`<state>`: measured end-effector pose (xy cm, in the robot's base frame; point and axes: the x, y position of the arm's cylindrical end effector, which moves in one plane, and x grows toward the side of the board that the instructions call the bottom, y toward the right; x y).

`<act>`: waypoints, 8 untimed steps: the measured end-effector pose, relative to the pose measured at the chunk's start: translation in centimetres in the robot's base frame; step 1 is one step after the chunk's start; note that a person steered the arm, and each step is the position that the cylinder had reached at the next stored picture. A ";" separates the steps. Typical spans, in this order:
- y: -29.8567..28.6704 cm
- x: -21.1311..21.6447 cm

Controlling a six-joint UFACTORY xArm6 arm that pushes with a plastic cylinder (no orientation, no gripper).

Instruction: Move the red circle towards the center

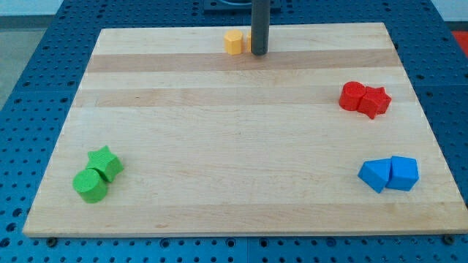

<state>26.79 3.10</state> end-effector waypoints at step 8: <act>-0.3 -2.5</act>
<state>24.25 2.77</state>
